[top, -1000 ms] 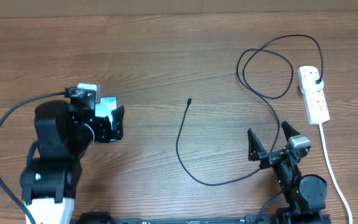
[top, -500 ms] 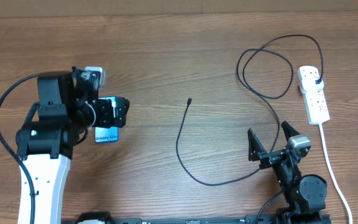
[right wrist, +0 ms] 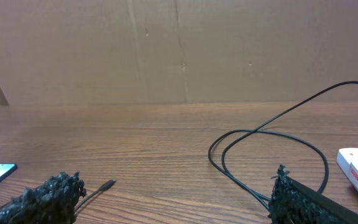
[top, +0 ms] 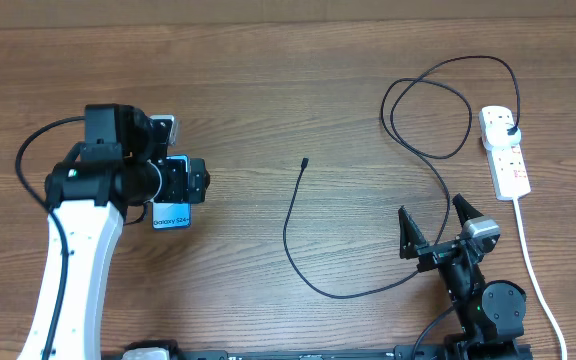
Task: Plug charger to phone and switch on socket
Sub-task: 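Move the left gripper forward over the Galaxy phone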
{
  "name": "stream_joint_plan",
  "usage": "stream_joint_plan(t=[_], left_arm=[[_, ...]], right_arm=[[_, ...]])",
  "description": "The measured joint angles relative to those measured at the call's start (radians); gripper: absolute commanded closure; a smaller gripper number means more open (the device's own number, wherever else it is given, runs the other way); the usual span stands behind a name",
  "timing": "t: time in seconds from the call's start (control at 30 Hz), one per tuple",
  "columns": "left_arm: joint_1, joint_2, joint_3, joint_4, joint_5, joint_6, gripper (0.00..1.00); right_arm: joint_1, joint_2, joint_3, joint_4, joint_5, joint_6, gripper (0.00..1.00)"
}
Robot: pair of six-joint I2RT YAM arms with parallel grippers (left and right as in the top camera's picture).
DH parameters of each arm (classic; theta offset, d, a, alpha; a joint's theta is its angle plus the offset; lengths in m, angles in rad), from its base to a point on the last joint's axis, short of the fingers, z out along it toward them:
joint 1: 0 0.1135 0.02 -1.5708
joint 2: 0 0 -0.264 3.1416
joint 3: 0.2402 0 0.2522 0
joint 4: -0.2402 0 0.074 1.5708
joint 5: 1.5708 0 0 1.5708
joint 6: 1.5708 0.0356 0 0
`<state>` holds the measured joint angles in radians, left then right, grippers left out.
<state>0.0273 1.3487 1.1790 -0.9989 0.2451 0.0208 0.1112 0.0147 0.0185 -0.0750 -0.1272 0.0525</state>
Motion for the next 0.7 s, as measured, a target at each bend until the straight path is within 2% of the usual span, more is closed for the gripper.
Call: stream_joint_plan(t=[0.37, 0.7], left_arm=[[0.069, 0.234, 0.039, 0.007, -0.06, -0.015, 0.0], [0.087, 0.367, 0.06, 0.087, -0.157, 0.016, 0.0]], right_arm=[[0.0, 0.0, 0.0, 0.0, 0.0, -0.001, 0.0], [0.0, 0.0, 0.0, 0.0, 0.0, 0.0, 0.0]])
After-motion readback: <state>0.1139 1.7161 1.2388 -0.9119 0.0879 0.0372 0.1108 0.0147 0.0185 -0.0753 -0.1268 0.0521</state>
